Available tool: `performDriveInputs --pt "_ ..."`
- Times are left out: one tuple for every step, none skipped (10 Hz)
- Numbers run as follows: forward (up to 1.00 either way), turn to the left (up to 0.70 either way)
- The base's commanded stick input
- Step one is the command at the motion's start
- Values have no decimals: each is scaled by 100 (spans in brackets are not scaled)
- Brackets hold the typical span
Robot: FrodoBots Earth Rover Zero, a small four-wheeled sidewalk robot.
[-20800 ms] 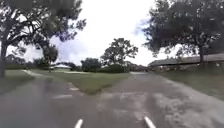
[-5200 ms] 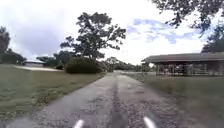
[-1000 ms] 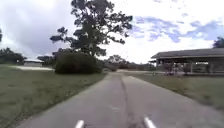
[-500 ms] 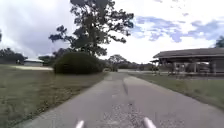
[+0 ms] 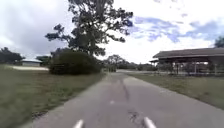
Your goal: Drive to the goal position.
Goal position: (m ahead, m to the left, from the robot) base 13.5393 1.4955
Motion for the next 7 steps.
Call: performDriveInputs --pt "70 0" --pt "70 0" --pt "70 0" --pt "70 0" --pt "70 0" --pt "70 0" --pt "70 0"
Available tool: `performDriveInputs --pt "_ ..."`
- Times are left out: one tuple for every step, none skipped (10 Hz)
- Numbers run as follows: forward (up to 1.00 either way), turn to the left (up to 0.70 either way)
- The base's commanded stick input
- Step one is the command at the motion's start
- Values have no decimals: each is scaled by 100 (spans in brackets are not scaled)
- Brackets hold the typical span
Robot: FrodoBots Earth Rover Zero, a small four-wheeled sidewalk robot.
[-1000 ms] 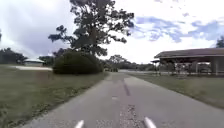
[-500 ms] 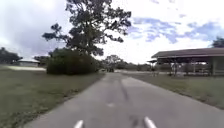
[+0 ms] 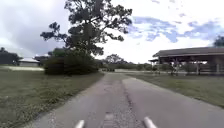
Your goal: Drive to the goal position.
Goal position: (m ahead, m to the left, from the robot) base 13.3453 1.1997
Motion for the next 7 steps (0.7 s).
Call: performDriveInputs --pt "70 0" --pt "70 0" --pt "70 0" --pt "70 0" --pt "70 0" --pt "70 0" --pt "70 0"
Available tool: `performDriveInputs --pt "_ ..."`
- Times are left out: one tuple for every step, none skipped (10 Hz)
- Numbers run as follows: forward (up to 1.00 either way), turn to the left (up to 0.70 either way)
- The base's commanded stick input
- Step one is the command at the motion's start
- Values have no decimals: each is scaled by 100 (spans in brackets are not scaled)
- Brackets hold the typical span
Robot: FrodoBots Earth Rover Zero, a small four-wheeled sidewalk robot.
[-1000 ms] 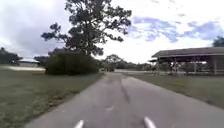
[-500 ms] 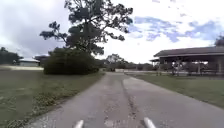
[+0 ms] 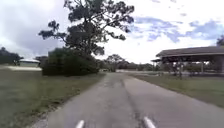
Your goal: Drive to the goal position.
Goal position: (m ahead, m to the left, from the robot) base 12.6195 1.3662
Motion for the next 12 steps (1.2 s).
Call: performDriveInputs --pt "70 0" --pt "70 0" --pt "70 0" --pt "70 0" --pt "70 0" --pt "70 0" --pt "70 0" --pt "70 0" --pt "70 0" --pt "70 0" --pt "70 0" --pt "70 0"
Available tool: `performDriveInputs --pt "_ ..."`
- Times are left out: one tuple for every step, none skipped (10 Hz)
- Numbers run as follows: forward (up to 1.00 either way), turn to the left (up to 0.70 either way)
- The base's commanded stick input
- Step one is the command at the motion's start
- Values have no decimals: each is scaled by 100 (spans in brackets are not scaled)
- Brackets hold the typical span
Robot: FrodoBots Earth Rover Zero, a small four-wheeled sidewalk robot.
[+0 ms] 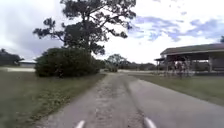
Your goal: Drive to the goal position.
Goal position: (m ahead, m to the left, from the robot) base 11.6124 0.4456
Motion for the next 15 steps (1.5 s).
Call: performDriveInputs --pt "70 0" --pt "70 0" --pt "70 0" --pt "70 0" --pt "70 0" --pt "70 0" --pt "70 0" --pt "70 0" --pt "70 0" --pt "70 0" --pt "70 0" --pt "70 0" --pt "70 0" --pt "70 0" --pt "70 0"
